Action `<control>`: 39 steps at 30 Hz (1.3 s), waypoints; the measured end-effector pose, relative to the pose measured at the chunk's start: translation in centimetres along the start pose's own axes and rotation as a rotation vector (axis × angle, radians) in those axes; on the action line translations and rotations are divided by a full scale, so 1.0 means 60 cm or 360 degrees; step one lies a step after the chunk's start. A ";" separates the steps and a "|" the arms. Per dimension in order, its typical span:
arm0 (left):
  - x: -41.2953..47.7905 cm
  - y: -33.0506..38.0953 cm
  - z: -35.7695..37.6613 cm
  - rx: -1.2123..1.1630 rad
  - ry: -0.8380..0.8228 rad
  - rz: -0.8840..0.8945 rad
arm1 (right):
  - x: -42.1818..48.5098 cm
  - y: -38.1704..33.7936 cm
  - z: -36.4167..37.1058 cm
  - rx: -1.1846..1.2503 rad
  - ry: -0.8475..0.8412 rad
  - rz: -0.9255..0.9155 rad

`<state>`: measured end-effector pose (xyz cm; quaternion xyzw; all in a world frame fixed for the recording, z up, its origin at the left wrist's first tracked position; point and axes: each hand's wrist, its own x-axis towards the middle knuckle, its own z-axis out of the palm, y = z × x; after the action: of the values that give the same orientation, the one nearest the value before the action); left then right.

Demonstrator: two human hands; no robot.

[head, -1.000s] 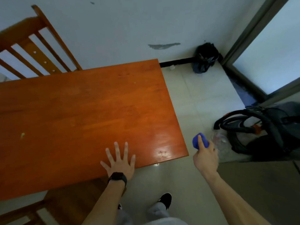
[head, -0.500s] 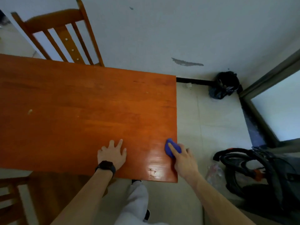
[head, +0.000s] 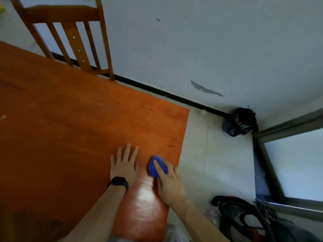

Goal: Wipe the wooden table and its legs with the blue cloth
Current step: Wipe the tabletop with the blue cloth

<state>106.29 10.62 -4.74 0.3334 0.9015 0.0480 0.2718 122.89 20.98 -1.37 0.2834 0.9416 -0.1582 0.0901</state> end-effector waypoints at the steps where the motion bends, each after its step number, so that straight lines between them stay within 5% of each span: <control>1: 0.014 0.010 0.000 -0.0048 -0.0006 -0.0047 | 0.017 0.001 -0.003 -0.0032 -0.0010 -0.0092; 11: 0.052 0.095 0.029 -0.0154 0.0060 -0.0557 | 0.215 0.173 0.004 -0.0309 -0.0062 -0.1036; 17: 0.074 0.150 -0.003 -0.0184 -0.0150 -0.0867 | 0.411 0.346 -0.131 -0.0015 0.0078 -0.0104; 20: 0.077 0.161 -0.022 -0.0193 -0.0244 -0.0928 | 0.439 0.324 -0.160 0.0165 0.0229 0.0083; 24: 0.081 0.173 -0.033 -0.0225 -0.0282 -0.0994 | 0.415 0.235 -0.155 0.0169 0.0207 -0.0411; 28: 0.050 0.203 -0.030 -0.0298 -0.0308 -0.1055 | 0.357 0.228 -0.112 -0.0397 -0.0179 -0.1172; 33: -0.025 0.242 -0.009 -0.0450 -0.0412 -0.1003 | 0.359 0.375 -0.185 -0.0356 -0.0201 -0.0239; 35: -0.040 0.247 -0.020 -0.0557 -0.0446 -0.0977 | 0.335 0.404 -0.238 0.0092 -0.0313 0.0083; 39: -0.053 0.303 -0.074 -0.1033 -0.0264 -0.0770 | 0.213 0.382 -0.352 0.1348 -0.0321 0.0223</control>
<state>116.42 23.09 5.36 0.0117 0.8670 0.2375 0.4379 123.57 52.90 9.39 0.3418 0.7586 -0.5506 0.0678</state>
